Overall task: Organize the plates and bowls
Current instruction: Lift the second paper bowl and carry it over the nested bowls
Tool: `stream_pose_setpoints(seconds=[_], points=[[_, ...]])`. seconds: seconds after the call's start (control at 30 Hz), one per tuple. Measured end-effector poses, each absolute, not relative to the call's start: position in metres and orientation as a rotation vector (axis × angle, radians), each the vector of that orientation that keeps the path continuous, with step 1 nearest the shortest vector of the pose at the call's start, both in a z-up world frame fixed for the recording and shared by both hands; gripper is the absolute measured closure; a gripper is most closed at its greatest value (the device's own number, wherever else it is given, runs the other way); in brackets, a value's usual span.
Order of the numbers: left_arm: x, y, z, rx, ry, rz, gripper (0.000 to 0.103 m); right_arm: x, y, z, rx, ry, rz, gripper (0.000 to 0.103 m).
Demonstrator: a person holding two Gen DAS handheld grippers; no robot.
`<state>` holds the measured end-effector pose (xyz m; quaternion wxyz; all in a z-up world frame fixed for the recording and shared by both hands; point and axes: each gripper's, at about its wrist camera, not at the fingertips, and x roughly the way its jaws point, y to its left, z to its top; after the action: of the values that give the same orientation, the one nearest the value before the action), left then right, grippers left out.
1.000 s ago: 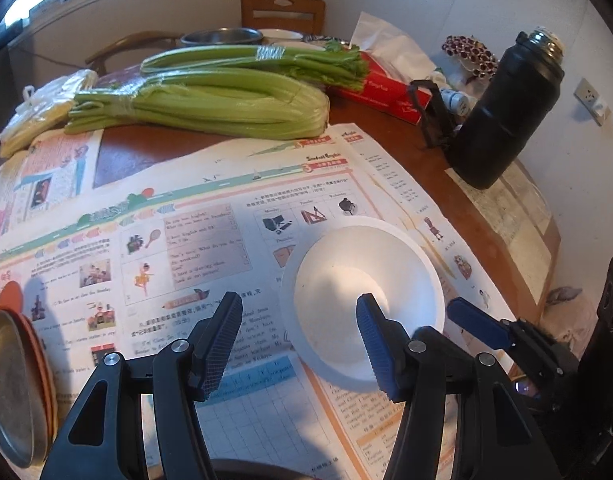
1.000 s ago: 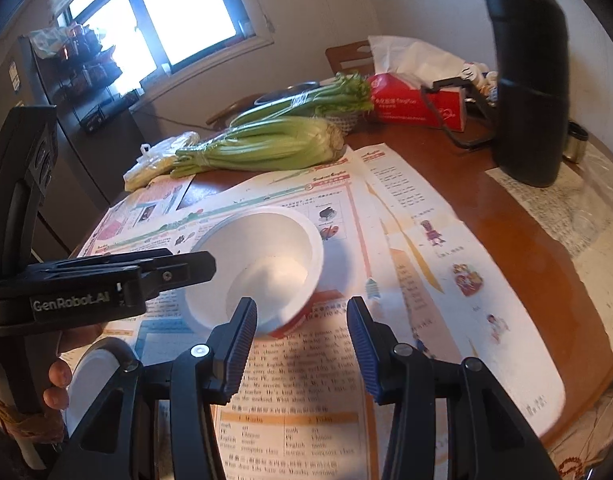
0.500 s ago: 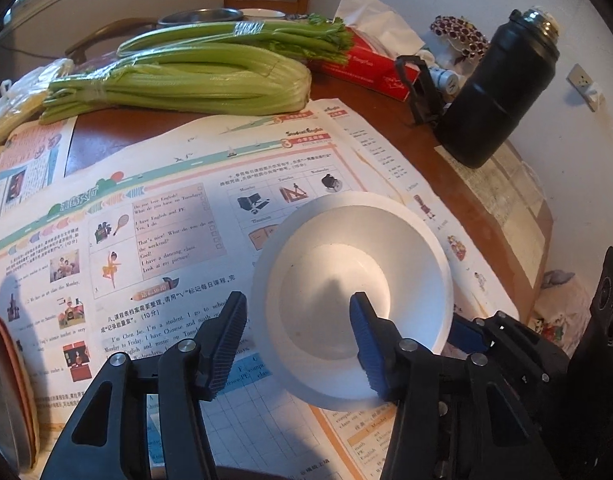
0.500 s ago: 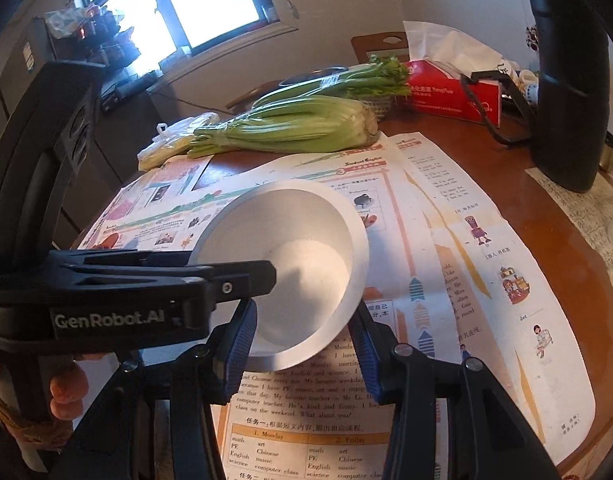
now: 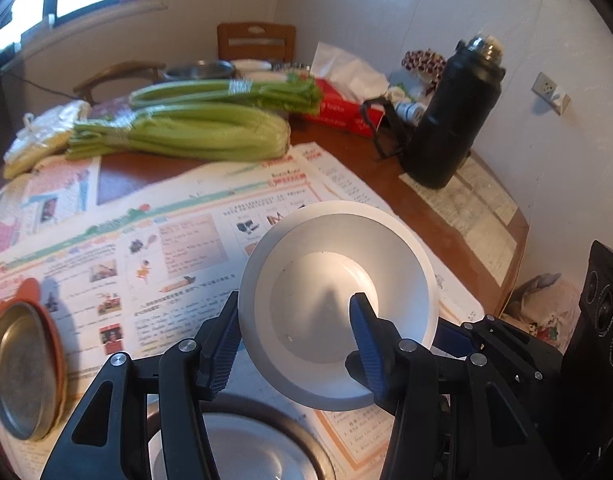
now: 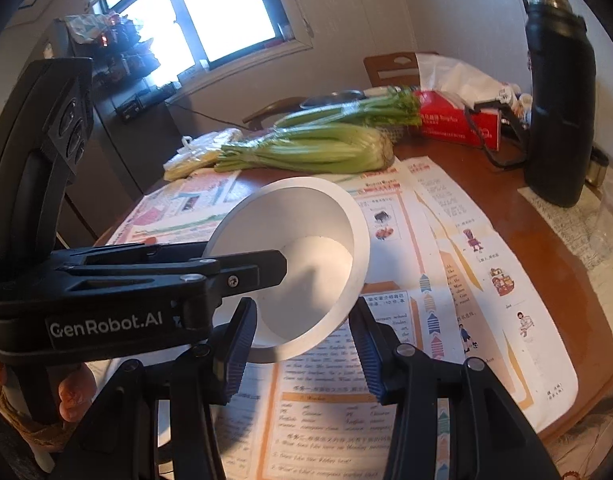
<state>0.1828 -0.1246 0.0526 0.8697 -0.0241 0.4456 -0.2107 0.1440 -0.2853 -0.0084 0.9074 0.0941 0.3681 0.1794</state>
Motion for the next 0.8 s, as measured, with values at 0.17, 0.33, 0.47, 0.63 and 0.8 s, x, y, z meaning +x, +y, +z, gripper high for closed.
stream_pose_setpoints(seconds=[0.17,0.33,0.47,0.63,0.8], points=[[0.163,-0.109,0.073,-0.064,0.880,-0.416,0.049,0.127,-0.274,0.014,0.180,0.712,0.401,0.055],[0.144,-0.097,0.096,-0.065,0.826,-0.399,0.049,0.116,-0.264,0.031,0.171,0.686,0.418,0.055],[0.131,-0.087,0.108,-0.072,0.797,-0.387,0.049,0.105,-0.255,0.045,0.152,0.657,0.429,0.055],[0.119,-0.078,0.117,-0.083,0.782,-0.384,0.049,0.095,-0.249,0.055,0.132,0.633,0.442,0.055],[0.108,-0.072,0.123,-0.087,0.767,-0.373,0.048,0.087,-0.243,0.064,0.115,0.617,0.453,0.055]])
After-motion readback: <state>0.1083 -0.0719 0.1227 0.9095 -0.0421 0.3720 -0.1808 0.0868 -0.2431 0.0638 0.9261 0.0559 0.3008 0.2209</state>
